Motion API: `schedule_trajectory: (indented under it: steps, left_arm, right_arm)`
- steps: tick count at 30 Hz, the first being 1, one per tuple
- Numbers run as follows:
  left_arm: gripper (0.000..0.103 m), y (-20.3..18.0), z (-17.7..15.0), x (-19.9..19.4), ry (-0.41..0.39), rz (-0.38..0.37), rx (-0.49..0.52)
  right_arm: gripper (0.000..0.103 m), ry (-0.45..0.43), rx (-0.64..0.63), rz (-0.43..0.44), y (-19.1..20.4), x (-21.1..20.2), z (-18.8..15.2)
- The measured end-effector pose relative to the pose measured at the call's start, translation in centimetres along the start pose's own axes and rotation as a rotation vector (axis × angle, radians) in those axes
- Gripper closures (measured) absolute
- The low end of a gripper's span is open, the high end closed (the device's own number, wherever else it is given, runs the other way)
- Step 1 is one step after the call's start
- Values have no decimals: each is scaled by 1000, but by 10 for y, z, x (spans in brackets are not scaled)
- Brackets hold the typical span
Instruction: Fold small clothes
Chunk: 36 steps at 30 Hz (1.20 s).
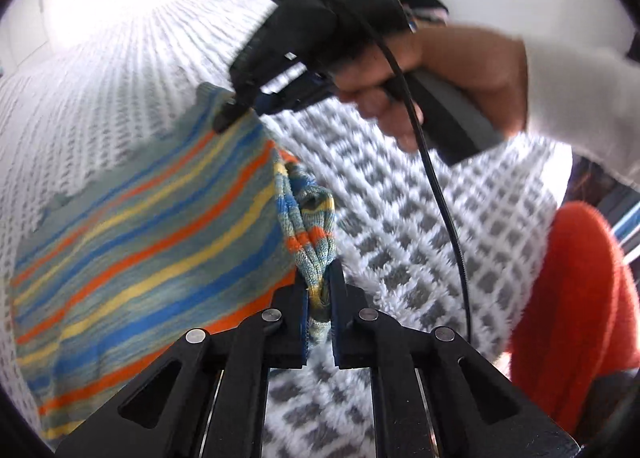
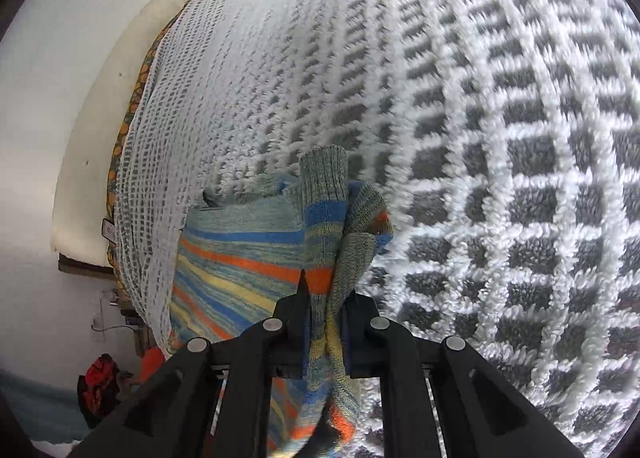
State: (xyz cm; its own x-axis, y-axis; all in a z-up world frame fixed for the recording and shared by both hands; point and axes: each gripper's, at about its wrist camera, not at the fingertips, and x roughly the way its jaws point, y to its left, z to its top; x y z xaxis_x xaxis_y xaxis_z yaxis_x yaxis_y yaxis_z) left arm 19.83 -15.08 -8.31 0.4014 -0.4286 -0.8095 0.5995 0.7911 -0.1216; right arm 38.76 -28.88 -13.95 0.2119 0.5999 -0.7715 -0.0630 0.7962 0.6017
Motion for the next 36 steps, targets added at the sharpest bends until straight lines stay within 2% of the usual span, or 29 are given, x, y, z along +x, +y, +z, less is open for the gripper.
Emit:
schedule_trajectory:
  steps: [4, 8, 10, 12, 15, 17, 18, 19, 20, 21, 22, 24, 27, 30, 32, 34, 35, 36]
  left_arm:
    - [97, 43, -14, -54, -85, -22, -157]
    - [97, 104, -41, -100, -156, 0, -356]
    - [97, 137, -60, -117, -171, 25, -455]
    - [97, 168, -82, -128, -184, 82, -537]
    - [96, 202, -115, -123, -177, 119, -658]
    - [93, 223, -139, -112, -125, 164, -730]
    - [90, 232, -151, -106, -85, 178, -768]
    - [85, 241, -164, -102, -45, 193, -811]
    - [85, 246, -177, -104, -25, 199, -846]
    - [80, 249, -187, -108, -27, 197, -873]
    - [69, 249, -192, -112, -35, 200, -882]
    - [59, 247, -196, -125, -62, 233, -876]
    - [59, 243, -185, -142, -131, 248, -839]
    - [59, 235, -162, -143, -181, 210, -753]
    - [59, 225, -143, -125, -153, 179, -667]
    - [60, 221, -133, -97, -68, 172, -602]
    - [62, 223, -135, -82, -12, 188, -596]
    - [68, 228, -138, -69, 47, 192, -608]
  right_arm:
    - [91, -22, -121, 24, 60, -18, 3]
    - [91, -5, -227, 71, 140, -5, 13]
    - [91, 20, -264, 94, 180, 17, 17]
    - [91, 47, -302, 97, 216, 47, 19]
    - [90, 96, -320, 98, 261, 108, 21]
    - [81, 123, -315, 92, 279, 148, 20]
    - [66, 145, -300, 91, 282, 166, 18]
    - [60, 164, -284, 82, 283, 179, 15]
    - [58, 160, -275, 76, 285, 183, 11]
    - [57, 146, -274, 86, 285, 179, 7]
    - [56, 128, -272, 107, 283, 171, 3]
    - [56, 79, -271, 114, 276, 146, -2]
    - [56, 28, -343, 58, 269, 104, -22]
    - [57, 60, -382, 107, 263, 89, -58]
    - [58, 82, -420, 113, 256, 91, -84]
    - [59, 110, -431, 80, 241, 109, -108]
    - [62, 129, -420, 19, 227, 122, -118]
    - [72, 154, -393, -32, 212, 135, -126]
